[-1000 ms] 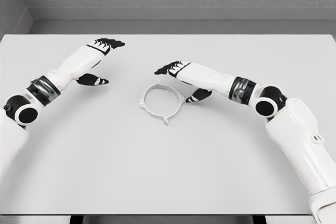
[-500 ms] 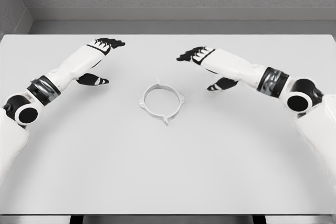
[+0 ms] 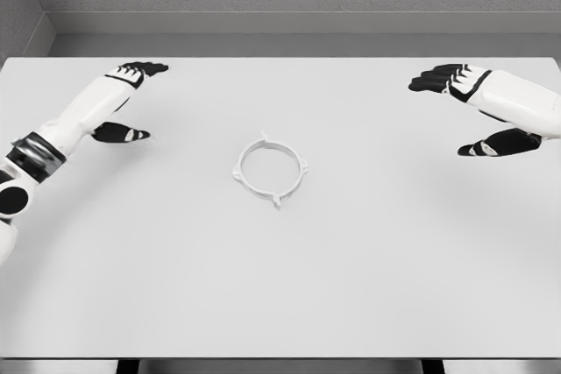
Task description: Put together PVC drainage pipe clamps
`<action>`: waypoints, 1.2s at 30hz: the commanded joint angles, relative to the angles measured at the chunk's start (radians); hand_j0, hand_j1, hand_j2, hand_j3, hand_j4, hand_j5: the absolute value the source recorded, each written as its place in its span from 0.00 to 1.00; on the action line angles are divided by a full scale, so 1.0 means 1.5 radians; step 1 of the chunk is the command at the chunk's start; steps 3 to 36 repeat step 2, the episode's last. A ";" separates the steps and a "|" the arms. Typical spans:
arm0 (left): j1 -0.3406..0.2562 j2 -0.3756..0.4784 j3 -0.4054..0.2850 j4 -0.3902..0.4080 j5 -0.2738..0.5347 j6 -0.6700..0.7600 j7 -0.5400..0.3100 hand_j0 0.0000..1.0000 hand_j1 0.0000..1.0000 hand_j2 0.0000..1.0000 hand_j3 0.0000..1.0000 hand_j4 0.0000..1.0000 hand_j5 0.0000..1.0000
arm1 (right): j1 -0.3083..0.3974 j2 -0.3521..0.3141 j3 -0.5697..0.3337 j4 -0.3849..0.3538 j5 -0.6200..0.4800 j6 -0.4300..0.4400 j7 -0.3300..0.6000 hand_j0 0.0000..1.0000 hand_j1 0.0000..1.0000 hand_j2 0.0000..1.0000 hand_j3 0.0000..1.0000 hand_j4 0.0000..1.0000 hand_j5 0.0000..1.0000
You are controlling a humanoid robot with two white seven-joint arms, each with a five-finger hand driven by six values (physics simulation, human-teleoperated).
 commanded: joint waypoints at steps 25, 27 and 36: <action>0.000 0.041 0.035 0.003 0.032 0.000 0.000 1.00 1.00 1.00 1.00 1.00 1.00 | 0.000 -0.001 -0.002 -0.002 -0.006 0.002 0.000 1.00 1.00 1.00 1.00 1.00 1.00; 0.000 0.041 0.035 0.003 0.032 0.000 0.000 1.00 1.00 1.00 1.00 1.00 1.00 | 0.000 -0.001 -0.002 -0.002 -0.006 0.002 0.000 1.00 1.00 1.00 1.00 1.00 1.00; 0.000 0.041 0.035 0.003 0.032 0.000 0.000 1.00 1.00 1.00 1.00 1.00 1.00 | 0.000 -0.001 -0.002 -0.002 -0.006 0.002 0.000 1.00 1.00 1.00 1.00 1.00 1.00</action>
